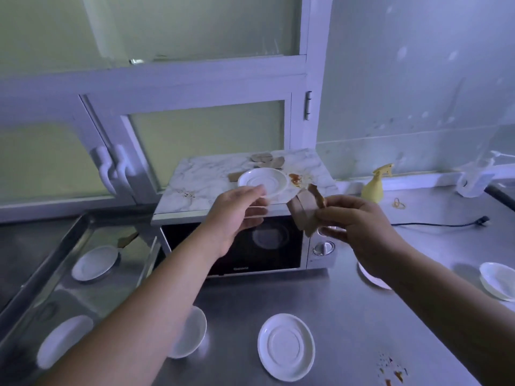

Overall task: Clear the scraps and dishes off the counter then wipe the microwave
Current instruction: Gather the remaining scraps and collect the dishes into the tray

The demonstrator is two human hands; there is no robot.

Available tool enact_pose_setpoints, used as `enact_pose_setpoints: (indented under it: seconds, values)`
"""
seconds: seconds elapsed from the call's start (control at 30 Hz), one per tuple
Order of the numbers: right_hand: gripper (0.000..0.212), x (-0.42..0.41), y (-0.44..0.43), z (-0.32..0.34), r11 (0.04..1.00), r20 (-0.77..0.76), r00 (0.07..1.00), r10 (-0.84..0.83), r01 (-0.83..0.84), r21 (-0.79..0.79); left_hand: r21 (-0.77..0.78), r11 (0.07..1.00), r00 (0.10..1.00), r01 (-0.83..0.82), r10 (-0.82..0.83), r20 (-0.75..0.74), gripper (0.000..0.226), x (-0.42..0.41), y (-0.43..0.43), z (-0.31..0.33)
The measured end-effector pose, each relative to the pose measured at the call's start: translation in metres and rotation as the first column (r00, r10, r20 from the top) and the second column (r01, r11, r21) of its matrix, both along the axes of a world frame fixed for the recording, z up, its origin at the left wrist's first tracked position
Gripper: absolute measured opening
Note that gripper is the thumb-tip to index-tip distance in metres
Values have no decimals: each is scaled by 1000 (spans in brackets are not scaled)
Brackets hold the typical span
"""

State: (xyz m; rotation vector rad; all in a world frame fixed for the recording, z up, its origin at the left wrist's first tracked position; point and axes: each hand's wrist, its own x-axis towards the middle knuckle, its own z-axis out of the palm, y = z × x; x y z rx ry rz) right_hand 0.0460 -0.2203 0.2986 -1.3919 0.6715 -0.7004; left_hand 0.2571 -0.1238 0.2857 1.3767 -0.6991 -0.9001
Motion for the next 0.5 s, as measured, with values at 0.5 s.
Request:
enact_pose_setpoints:
  seconds: [0.5]
  values:
    - [13,36,-164,-44,994,72,997,25,-32,104,543,761,503,-355,-333,797,43,166,-148,-33]
